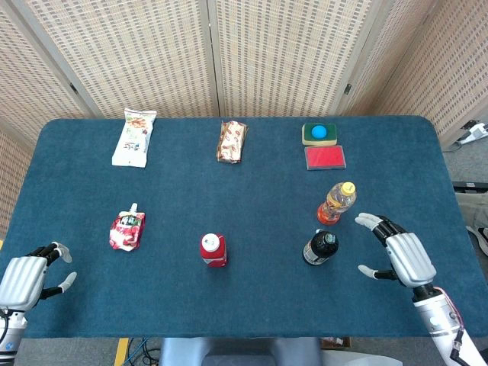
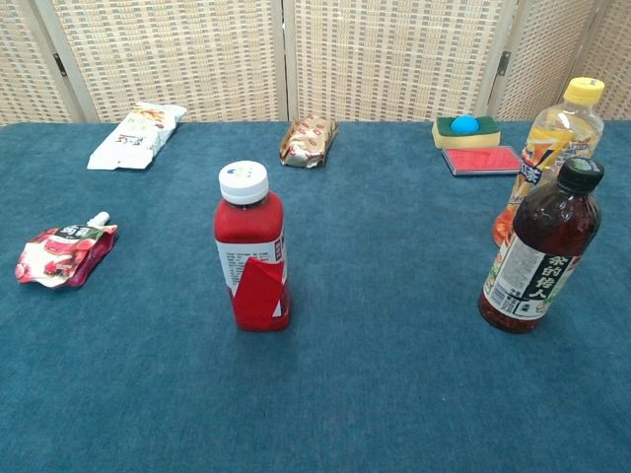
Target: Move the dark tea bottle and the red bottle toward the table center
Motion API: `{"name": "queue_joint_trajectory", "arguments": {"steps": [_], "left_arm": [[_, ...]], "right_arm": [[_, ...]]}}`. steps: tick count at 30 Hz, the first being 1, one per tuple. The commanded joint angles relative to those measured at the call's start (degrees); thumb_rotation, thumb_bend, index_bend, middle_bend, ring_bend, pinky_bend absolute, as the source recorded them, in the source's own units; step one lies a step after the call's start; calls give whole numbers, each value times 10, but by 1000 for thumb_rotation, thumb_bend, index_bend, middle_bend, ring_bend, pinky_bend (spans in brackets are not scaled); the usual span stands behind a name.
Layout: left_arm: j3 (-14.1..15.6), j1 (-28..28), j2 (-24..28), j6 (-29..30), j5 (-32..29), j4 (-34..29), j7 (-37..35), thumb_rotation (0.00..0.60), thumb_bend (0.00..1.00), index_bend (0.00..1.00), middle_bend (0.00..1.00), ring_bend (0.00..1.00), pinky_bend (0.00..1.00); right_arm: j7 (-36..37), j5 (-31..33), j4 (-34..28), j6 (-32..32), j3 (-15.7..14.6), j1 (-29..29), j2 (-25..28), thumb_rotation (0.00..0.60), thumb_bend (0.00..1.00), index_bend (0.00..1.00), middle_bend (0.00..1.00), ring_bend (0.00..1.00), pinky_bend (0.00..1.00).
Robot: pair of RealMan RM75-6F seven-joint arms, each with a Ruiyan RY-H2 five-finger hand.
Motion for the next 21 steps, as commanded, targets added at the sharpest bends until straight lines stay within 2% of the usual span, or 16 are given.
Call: {"name": "queue_joint_trajectory", "arguments": {"steps": [1,21], "left_arm": [[1,0,1,-1,0,-1,-1,600,240,506,395,416,594],[4,-1,8,-6,1,-7,-8,600,240,506,395,416,594]], "right_arm": [[-3,4,0,-14,2,11,-9,600,0,201,179,143,317],[-6,37,29,-78,6,61,-63,600,0,201,178,142,316]]}}
